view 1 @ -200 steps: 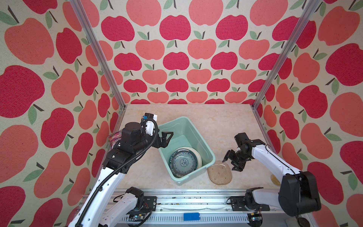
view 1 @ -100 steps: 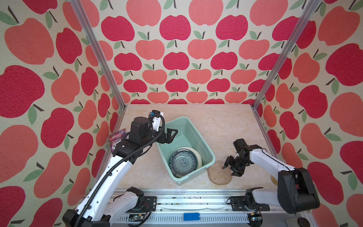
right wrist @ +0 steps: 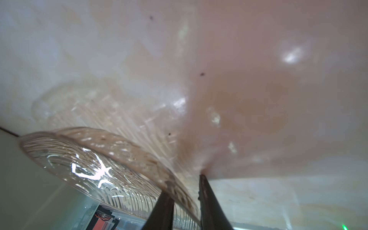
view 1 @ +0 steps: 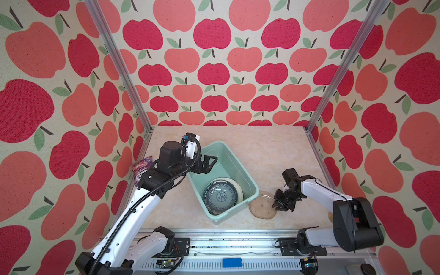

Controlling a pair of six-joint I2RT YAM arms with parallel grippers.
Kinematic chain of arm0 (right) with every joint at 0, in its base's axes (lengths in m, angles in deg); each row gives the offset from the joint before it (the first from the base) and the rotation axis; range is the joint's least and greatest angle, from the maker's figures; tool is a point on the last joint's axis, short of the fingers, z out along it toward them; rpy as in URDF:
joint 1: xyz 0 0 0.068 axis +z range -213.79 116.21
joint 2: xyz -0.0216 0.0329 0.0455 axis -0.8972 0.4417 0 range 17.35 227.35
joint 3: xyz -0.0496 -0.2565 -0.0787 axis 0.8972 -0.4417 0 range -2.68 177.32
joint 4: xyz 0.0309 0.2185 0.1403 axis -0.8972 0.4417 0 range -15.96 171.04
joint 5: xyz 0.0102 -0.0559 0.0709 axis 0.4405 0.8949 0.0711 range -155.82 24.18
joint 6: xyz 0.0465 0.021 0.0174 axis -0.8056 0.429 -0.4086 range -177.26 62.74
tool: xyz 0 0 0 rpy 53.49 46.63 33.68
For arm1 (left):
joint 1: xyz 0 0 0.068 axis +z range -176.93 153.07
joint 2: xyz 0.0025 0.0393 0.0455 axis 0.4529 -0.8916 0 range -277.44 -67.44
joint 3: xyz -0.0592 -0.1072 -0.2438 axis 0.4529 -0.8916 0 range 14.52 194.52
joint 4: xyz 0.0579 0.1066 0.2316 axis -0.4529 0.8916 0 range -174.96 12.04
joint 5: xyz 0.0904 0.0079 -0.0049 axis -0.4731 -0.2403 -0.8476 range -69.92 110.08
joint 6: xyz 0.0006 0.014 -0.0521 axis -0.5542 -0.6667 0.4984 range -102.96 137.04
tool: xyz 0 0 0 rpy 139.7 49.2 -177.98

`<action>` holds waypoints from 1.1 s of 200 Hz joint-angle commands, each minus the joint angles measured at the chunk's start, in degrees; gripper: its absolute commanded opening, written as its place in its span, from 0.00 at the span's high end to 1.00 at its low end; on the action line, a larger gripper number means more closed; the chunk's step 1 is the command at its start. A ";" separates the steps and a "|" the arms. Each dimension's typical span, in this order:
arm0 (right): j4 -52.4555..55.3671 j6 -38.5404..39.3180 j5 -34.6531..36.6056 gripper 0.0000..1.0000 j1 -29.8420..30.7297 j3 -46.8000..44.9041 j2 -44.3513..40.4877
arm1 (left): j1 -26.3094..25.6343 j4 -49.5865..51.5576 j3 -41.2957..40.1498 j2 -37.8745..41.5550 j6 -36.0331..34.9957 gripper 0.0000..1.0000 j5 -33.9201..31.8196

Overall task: Place the plates into the plastic bin on the countertop
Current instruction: Pick up the plate from the bottom-center of the table.

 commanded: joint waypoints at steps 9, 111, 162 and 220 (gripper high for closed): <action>-3.21 0.09 -1.85 0.88 -0.03 -0.94 0.59 | -0.66 -1.33 1.83 -0.74 0.63 0.01 1.01; 9.54 2.86 9.18 1.00 -0.85 9.16 -11.93 | -2.22 -0.28 5.30 -2.26 0.82 0.01 0.66; 17.69 4.60 13.77 1.00 -3.21 22.73 -18.05 | -1.79 4.13 10.95 -3.67 -0.60 0.01 3.05; 20.63 8.58 6.29 1.00 -4.44 41.23 -15.87 | 0.20 14.73 21.00 -8.94 2.08 0.01 13.13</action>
